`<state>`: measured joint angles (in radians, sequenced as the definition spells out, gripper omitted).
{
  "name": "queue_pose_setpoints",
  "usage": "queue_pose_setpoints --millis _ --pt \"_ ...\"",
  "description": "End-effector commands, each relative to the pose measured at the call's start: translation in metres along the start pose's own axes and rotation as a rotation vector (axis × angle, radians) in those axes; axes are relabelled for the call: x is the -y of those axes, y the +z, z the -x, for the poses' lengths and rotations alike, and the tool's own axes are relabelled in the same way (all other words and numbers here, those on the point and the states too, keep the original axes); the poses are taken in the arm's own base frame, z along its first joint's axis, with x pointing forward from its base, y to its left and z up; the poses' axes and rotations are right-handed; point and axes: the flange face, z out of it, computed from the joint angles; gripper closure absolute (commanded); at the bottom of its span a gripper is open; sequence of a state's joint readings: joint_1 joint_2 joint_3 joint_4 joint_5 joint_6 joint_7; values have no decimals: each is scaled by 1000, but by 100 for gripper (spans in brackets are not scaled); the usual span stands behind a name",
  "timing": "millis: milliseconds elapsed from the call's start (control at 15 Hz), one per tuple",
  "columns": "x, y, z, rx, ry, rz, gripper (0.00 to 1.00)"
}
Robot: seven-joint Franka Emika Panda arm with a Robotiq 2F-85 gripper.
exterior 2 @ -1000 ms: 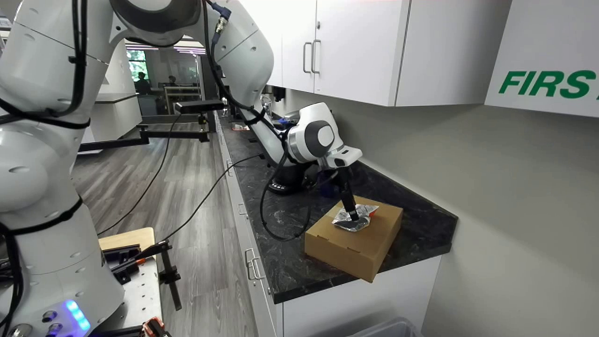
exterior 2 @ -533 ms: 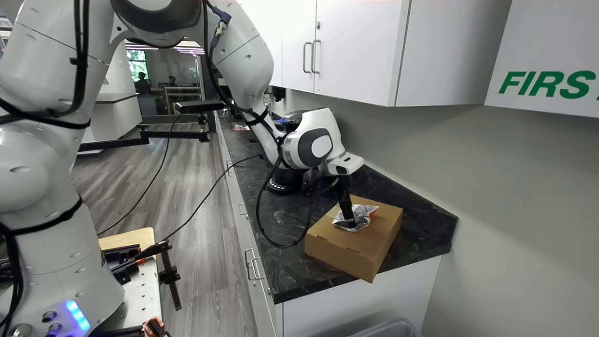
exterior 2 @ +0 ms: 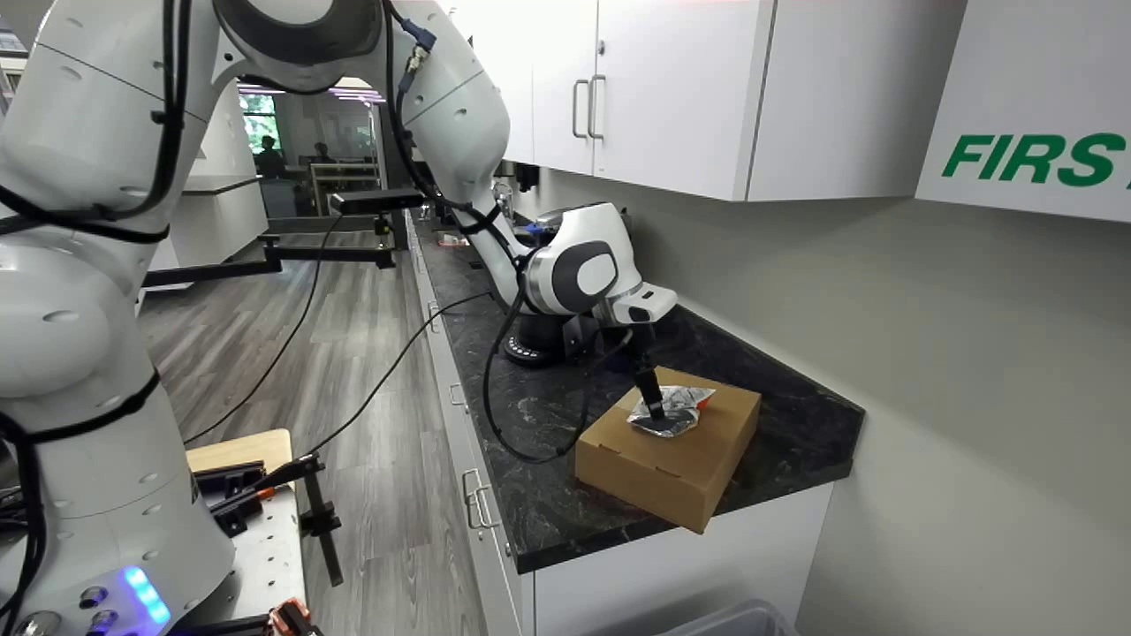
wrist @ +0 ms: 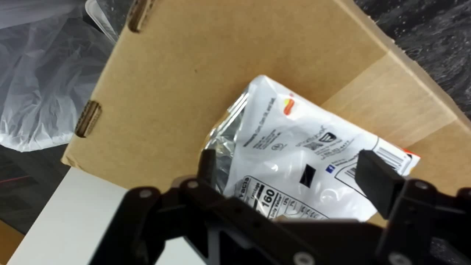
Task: Throw the paper, can, and packet in the bin
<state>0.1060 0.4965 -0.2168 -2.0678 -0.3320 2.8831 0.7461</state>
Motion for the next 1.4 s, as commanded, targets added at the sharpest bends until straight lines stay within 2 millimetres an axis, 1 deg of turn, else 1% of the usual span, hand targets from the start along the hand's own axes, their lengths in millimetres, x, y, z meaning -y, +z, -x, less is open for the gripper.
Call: queue_pose_setpoints --millis 0,267,533,600,667,733,1067,1333 --pt "-2 -3 -3 -26 -16 -21 33" --pt "-7 -6 -7 -37 -14 -27 61" --pt "-12 -6 -10 -41 -16 -30 85" --pt "-12 -6 -10 -42 -16 -30 92" --pt "-12 -6 -11 -43 -15 -31 97" --pt "-12 -6 -11 -44 -15 -32 100" --pt "-11 -7 -11 -38 -26 -23 98" --pt "-10 -12 -12 -33 -46 12 99"
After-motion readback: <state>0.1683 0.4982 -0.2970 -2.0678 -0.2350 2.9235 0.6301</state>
